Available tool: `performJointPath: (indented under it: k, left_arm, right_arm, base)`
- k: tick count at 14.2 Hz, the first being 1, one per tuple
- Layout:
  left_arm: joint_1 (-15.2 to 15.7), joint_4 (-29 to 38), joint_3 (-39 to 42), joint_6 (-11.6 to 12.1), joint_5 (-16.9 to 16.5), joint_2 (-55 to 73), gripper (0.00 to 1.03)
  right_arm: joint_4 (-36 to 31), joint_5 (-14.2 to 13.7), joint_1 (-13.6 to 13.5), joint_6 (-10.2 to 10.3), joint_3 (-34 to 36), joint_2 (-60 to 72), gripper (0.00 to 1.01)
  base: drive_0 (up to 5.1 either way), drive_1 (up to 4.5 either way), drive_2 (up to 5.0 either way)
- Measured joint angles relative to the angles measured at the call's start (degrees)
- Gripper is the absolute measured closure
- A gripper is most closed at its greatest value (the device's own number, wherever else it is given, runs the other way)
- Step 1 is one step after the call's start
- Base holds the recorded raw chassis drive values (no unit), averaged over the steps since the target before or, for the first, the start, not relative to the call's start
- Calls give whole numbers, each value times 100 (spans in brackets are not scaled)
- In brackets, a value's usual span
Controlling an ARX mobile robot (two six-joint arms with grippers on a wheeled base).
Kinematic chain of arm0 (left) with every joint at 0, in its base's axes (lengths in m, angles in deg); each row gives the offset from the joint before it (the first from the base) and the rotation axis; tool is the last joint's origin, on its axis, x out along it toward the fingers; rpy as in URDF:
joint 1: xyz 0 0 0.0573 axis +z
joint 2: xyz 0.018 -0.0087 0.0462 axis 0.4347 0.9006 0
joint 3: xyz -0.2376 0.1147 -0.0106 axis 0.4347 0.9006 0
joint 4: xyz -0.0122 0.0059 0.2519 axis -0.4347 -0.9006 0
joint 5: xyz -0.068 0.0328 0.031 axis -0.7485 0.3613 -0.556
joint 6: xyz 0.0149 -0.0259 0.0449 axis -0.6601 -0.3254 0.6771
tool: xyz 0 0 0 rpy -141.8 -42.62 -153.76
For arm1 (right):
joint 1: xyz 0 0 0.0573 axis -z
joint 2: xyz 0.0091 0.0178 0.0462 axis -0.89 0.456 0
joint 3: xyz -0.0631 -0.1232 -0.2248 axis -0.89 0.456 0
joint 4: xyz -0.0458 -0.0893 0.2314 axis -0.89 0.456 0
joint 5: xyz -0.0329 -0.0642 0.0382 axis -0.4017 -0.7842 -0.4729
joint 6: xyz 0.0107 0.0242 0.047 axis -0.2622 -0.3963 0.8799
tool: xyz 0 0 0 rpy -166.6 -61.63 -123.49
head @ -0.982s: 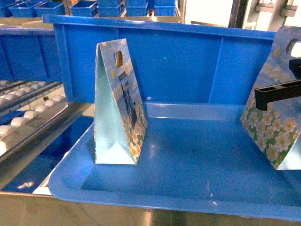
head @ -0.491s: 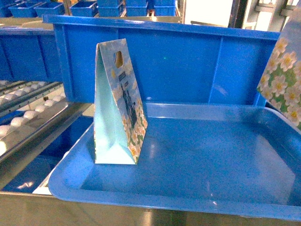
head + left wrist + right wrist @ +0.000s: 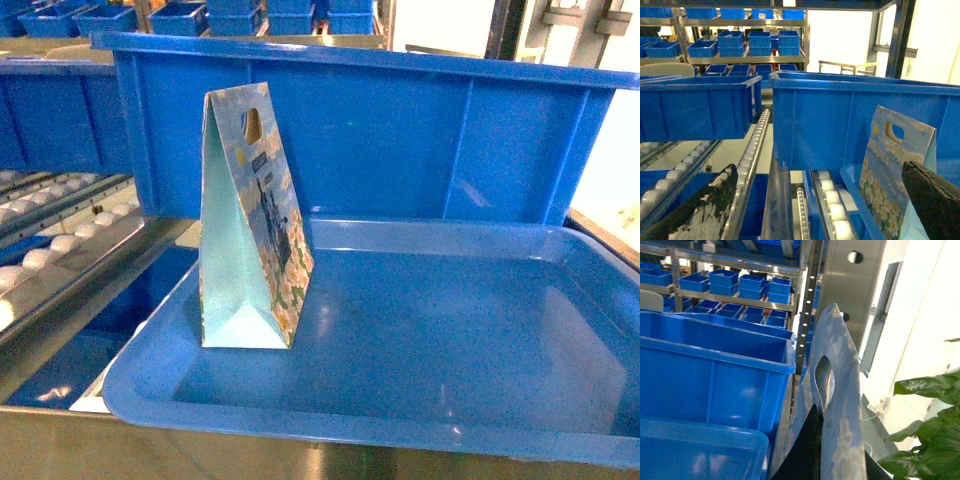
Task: Move flower gift bag to table near conveyor
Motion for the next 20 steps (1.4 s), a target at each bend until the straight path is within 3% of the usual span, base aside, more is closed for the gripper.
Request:
performJointPath:
  k: [2, 5, 7, 9, 14, 17, 20]
  left_arm:
    - [-2, -2, 0, 0, 0, 0, 5]
    - [0, 0, 0, 0, 0, 0, 5]
    - [-13, 118, -2, 0, -2, 103, 5]
    - [-94, 651, -400, 22, -17, 876, 5]
    - [-155, 837, -667, 46, -66, 1386, 5]
    - [-461, 1034, -1200, 107, -79, 2081, 5]
    - [-903, 1180, -1687, 105, 157, 2879, 5]
  right_arm:
    - [-83, 15, 387, -28, 251, -297, 99]
    - [46, -7, 678, -92, 433, -367, 99]
    - [17, -7, 671, -92, 433, -369, 99]
    - [20, -7, 671, -90, 433, -369, 99]
    - [24, -7, 671, -92, 433, -369, 99]
    - [24, -7, 671, -92, 433, -369, 99]
    - [24, -7, 671, -92, 433, -369, 99]
  base:
    - [0, 0, 0]
    - [0, 0, 0]
    - [0, 0, 0]
    - [0, 0, 0]
    - [0, 0, 0]
    - [0, 0, 0]
    - [0, 0, 0]
